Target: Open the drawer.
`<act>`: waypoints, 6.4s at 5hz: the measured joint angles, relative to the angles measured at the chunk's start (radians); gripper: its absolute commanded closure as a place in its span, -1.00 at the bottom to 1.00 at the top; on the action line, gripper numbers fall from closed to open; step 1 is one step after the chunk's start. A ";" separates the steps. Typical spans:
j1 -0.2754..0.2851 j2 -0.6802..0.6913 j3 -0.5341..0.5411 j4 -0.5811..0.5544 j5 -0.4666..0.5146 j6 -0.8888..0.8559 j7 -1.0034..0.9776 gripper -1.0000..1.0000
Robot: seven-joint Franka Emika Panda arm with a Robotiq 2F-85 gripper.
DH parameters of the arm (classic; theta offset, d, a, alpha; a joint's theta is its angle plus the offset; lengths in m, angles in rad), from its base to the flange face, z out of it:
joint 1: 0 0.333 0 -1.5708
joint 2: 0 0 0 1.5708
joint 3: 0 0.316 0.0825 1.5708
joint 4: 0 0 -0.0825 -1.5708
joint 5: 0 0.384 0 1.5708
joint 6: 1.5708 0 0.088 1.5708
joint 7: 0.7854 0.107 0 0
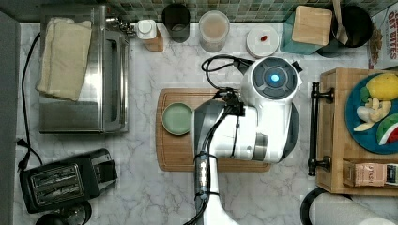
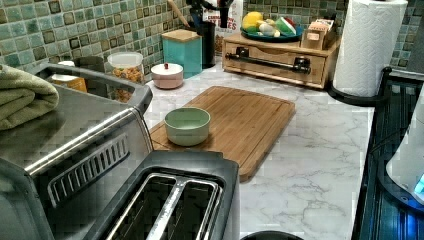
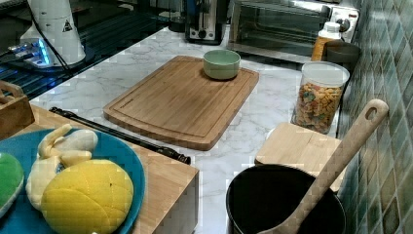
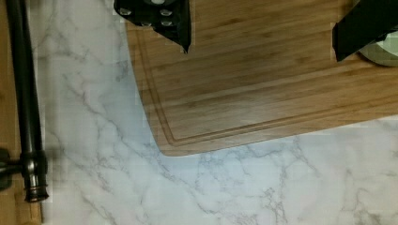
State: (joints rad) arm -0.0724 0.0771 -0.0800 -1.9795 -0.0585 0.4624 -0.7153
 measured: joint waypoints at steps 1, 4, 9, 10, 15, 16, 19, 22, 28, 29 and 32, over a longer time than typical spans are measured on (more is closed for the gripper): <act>-0.041 0.005 -0.009 -0.018 -0.064 0.004 -0.060 -1.00; -0.125 0.056 -0.086 -0.026 -0.134 0.123 -0.198 -1.00; -0.198 0.102 -0.143 -0.067 -0.134 0.261 -0.361 -1.00; -0.210 0.114 -0.144 -0.085 -0.131 0.320 -0.375 -1.00; -0.254 0.127 -0.156 -0.175 -0.058 0.476 -0.384 -1.00; -0.253 0.129 -0.154 -0.185 0.013 0.502 -0.384 -1.00; -0.256 0.200 -0.143 -0.200 0.021 0.617 -0.384 -1.00; -0.189 0.260 -0.165 -0.245 -0.065 0.702 -0.369 -1.00; -0.137 0.193 -0.155 -0.294 0.003 0.610 -0.190 -1.00; -0.075 0.166 -0.142 -0.329 0.002 0.611 -0.043 -1.00; 0.017 0.151 -0.039 -0.341 0.002 0.540 0.005 -1.00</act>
State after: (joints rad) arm -0.0549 0.2281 -0.1187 -2.3203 -0.0563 1.0020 -0.7100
